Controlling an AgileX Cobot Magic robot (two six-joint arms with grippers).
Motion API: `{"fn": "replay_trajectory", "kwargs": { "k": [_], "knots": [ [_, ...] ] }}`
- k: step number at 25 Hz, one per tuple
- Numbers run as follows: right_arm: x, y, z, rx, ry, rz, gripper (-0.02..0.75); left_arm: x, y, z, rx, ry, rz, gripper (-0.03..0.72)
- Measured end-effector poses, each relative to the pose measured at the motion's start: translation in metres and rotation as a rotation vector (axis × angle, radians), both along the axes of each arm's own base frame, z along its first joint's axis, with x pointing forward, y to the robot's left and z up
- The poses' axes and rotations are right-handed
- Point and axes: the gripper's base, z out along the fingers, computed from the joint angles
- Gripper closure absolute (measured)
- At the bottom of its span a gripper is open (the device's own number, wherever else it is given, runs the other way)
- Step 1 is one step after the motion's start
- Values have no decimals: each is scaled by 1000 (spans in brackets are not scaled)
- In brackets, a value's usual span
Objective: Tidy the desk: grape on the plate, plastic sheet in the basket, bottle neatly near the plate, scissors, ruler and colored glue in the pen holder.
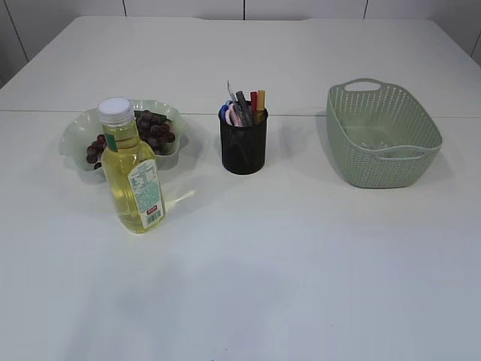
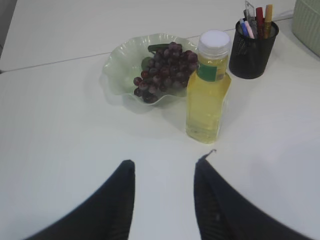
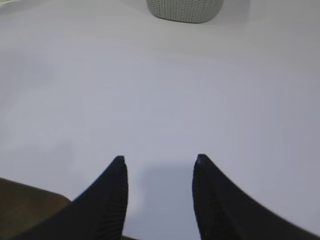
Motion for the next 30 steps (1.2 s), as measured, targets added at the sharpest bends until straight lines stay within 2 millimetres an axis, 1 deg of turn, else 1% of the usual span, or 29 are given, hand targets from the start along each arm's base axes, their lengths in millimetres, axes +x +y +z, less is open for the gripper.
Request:
{"fn": "replay_trajectory", "kwargs": {
  "k": [2, 5, 10, 16, 22, 25, 26, 30],
  "knots": [
    [0, 0, 0, 0, 0, 0, 389, -10, 4, 0, -8, 13, 28, 367],
    [0, 0, 0, 0, 0, 0, 389, -25, 10, 0, -6, 12, 55, 340],
    [0, 0, 0, 0, 0, 0, 389, -51, 18, -1, 10, 6, 76, 335],
    [0, 0, 0, 0, 0, 0, 389, -79, 25, -4, -74, -14, 122, 335],
    [0, 0, 0, 0, 0, 0, 389, -104, 32, -16, -63, 44, 154, 335],
    [0, 0, 0, 0, 0, 0, 389, -118, 39, -20, -50, 16, 179, 335],
    [0, 0, 0, 0, 0, 0, 389, -122, 40, -21, -52, 0, 182, 335],
    [-1, -1, 0, -3, -14, -2, 389, -122, 40, -22, -49, -2, 184, 335]
  ]
}}
